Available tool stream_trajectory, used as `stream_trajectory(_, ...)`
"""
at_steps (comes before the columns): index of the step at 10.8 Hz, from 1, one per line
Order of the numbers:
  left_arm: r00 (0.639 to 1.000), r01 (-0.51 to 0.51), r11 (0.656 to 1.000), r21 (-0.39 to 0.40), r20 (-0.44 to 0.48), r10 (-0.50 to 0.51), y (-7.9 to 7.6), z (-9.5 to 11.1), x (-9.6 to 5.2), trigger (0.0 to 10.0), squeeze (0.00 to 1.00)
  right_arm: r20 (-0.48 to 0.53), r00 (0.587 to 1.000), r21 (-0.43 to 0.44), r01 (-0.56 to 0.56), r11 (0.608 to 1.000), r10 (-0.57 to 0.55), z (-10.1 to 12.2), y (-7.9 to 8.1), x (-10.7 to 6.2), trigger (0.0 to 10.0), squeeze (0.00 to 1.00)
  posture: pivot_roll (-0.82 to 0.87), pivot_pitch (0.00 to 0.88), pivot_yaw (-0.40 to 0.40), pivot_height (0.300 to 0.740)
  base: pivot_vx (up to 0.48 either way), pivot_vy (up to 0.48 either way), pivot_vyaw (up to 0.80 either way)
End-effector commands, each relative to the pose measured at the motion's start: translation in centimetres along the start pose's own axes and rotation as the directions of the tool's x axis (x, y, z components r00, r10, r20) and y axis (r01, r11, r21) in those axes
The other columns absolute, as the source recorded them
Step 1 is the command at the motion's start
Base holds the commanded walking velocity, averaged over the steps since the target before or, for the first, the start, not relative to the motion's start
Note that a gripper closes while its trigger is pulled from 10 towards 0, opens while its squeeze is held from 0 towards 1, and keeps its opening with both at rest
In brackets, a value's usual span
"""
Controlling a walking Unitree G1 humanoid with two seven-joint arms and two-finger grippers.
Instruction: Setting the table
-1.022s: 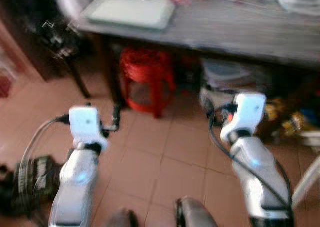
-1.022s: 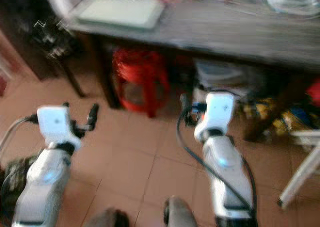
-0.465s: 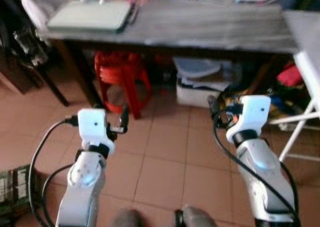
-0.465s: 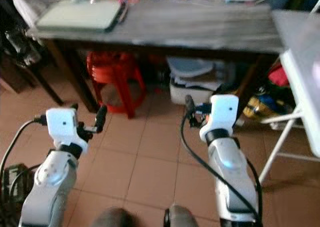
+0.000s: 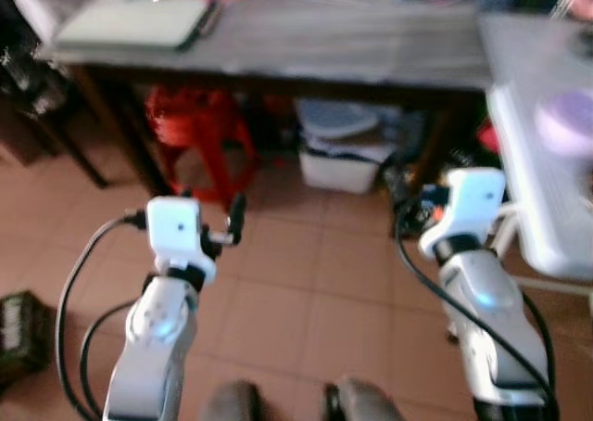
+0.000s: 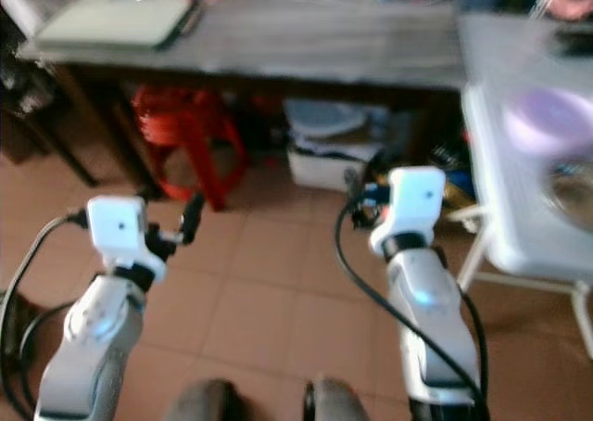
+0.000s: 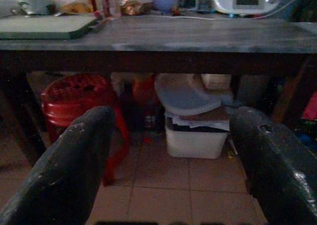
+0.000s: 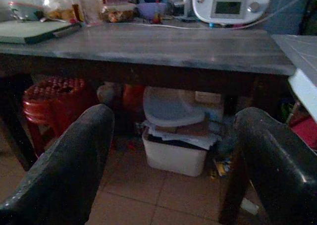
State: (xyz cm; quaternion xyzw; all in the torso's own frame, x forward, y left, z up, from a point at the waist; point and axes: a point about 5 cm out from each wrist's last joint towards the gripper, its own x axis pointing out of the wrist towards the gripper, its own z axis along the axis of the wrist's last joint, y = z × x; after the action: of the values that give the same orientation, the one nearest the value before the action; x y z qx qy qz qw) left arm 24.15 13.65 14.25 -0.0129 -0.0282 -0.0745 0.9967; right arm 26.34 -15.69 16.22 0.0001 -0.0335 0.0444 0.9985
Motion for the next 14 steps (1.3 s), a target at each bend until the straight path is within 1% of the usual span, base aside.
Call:
stream_trajectory(1,1.0,-0.01,1.0,0.013,-0.015,0.01,0.5,-0.1,-0.2,10.0,0.0,0.009,1.0,0.004,-0.011,1.0,0.011,0.1,0.5,-0.1,10.0,0.0,-0.07,0.149,0.048,0.74,0.0,-0.454,0.0)
stream_trajectory(4,0.999,0.048,0.999,-0.004,0.004,-0.048,-0.3,0.2,0.1,10.0,0.0,0.038,0.999,-0.017,0.002,1.0,-0.001,0.5,0.2,0.2,10.0,0.0,-0.07,0.148,0.048,0.74,0.0,-0.435,0.0)
stream_trajectory(5,0.998,0.069,0.997,-0.016,0.007,-0.069,-0.7,0.3,-0.1,10.0,0.0,0.035,0.999,-0.014,0.008,1.0,-0.008,0.4,0.2,0.1,10.0,0.0,-0.07,0.151,0.047,0.74,0.292,-0.379,0.0)
stream_trajectory(11,0.996,0.09,0.996,-0.01,0.009,-0.09,-0.8,0.3,0.0,10.0,0.0,0.034,0.999,-0.01,0.03,0.999,-0.03,0.3,-0.1,0.3,10.0,0.0,-0.07,0.152,0.047,0.74,0.297,-0.374,0.0)
stream_trajectory(12,0.997,0.08,0.996,-0.034,0.015,-0.08,-0.8,0.4,-0.1,10.0,0.0,0.027,0.999,-0.005,0.045,0.999,-0.045,0.3,-0.4,0.5,10.0,0.0,-0.07,0.154,0.048,0.74,0.281,-0.262,0.0)
stream_trajectory(13,0.998,0.061,0.997,-0.049,0.025,-0.06,-0.6,0.5,-0.1,10.0,0.0,0.027,0.999,-0.008,0.047,0.999,-0.047,0.3,-0.4,0.6,10.0,0.0,-0.07,0.154,0.048,0.74,0.0,0.0,0.0)
stream_trajectory(14,0.998,0.062,0.997,-0.042,0.018,-0.062,-0.4,0.4,-0.1,10.0,0.0,0.021,0.998,-0.006,0.053,0.999,-0.052,0.1,-0.6,0.7,10.0,0.0,-0.06,0.155,0.047,0.74,0.0,0.0,0.0)
